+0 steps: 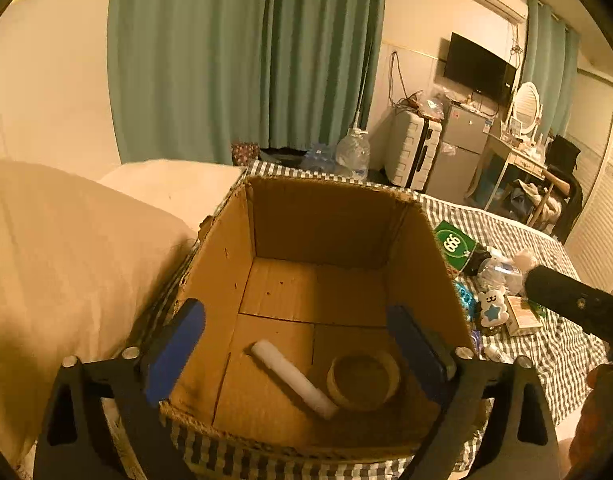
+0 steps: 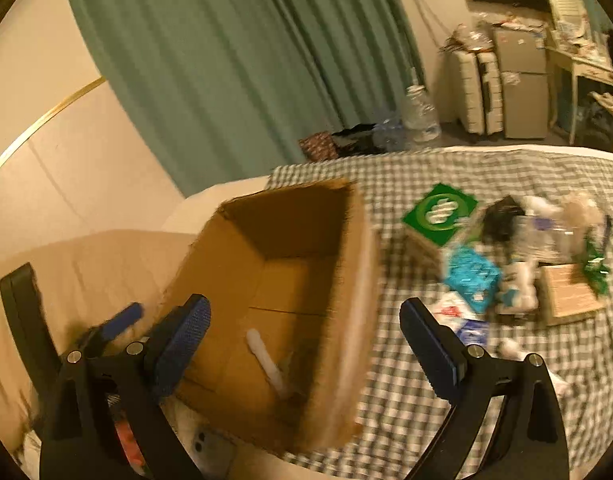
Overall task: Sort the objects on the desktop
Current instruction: 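Carry the white tube and tape roll into the cardboard box and release both, then grasp the blue tissue pack with the left tool while the right tool grasps the white tube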
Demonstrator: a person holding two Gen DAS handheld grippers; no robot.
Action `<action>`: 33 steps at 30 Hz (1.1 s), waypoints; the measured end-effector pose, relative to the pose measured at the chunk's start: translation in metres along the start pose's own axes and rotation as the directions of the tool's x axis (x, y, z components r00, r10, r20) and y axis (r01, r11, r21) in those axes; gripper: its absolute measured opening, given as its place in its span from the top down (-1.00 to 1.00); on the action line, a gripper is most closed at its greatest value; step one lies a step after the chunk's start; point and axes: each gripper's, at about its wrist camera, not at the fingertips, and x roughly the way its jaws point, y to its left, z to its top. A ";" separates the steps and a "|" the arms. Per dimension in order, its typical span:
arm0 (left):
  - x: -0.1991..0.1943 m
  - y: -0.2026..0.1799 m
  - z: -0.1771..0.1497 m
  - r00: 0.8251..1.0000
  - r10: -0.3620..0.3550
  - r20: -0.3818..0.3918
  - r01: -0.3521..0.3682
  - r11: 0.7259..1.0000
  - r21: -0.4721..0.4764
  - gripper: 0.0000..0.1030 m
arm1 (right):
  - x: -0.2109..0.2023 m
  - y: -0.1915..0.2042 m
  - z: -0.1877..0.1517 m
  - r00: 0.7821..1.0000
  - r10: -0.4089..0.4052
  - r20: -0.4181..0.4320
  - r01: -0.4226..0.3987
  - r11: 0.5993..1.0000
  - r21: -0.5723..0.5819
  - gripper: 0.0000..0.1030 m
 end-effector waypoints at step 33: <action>0.038 -0.228 -0.085 0.972 -0.201 -0.121 0.219 0.962 0.163 -1.00 | -0.090 -0.218 -0.067 0.934 -0.342 0.101 0.328 0.935 0.131 -0.99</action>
